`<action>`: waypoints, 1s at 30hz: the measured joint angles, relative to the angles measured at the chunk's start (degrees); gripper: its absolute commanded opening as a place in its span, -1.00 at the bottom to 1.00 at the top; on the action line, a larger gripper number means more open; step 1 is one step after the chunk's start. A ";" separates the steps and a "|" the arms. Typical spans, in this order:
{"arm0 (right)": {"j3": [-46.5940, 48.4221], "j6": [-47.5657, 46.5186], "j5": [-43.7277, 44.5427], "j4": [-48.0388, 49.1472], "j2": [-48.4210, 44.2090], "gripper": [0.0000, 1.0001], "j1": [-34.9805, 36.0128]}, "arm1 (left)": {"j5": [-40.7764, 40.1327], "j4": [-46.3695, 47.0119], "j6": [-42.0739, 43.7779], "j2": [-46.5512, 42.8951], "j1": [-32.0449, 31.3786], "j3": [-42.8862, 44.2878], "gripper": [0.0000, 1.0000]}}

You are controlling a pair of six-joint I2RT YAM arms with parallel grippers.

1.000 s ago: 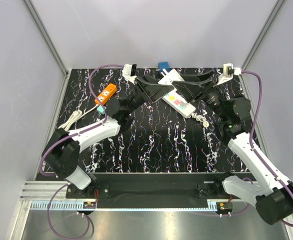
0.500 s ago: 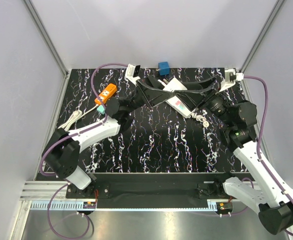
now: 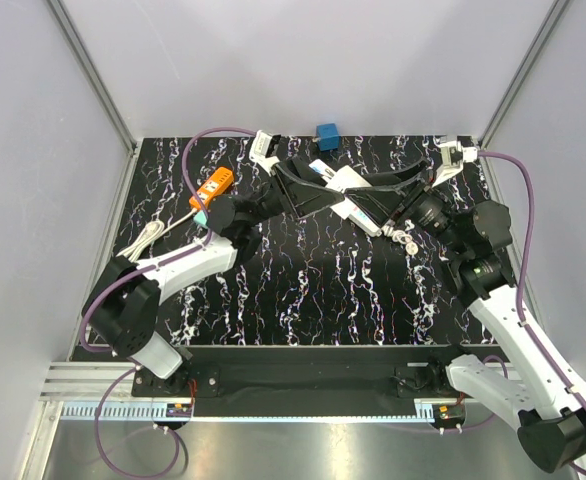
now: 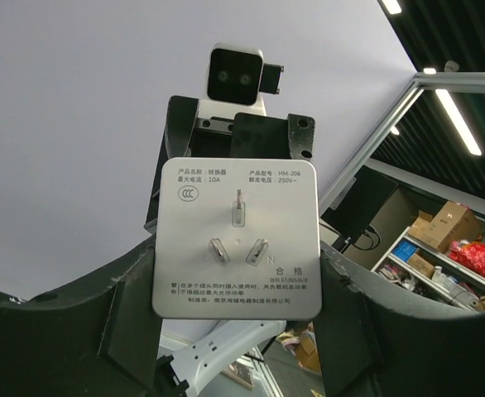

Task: Insert the plug

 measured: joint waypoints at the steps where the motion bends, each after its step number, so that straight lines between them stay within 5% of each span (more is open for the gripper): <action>1: 0.02 -0.02 -0.13 -0.31 -0.02 0.15 -0.02 | 0.37 -0.07 -0.07 0.00 0.09 0.00 -1.00; 4: 0.28 0.20 -0.09 -1.46 -0.02 0.71 -0.02 | 0.92 -0.44 -0.31 0.00 0.31 0.00 -1.00; 7: 0.09 2.64 -0.07 -1.09 -0.04 0.81 0.04 | 0.70 -0.55 -0.04 -0.04 0.33 -0.59 -1.00; 24: -4.04 12.07 5.77 5.84 0.13 0.46 0.09 | -2.99 -0.92 1.66 -0.04 0.28 -0.96 -1.00; 30: -4.11 12.28 5.35 5.68 0.28 0.59 0.09 | -3.04 -1.09 2.01 -0.04 0.24 -0.94 -1.00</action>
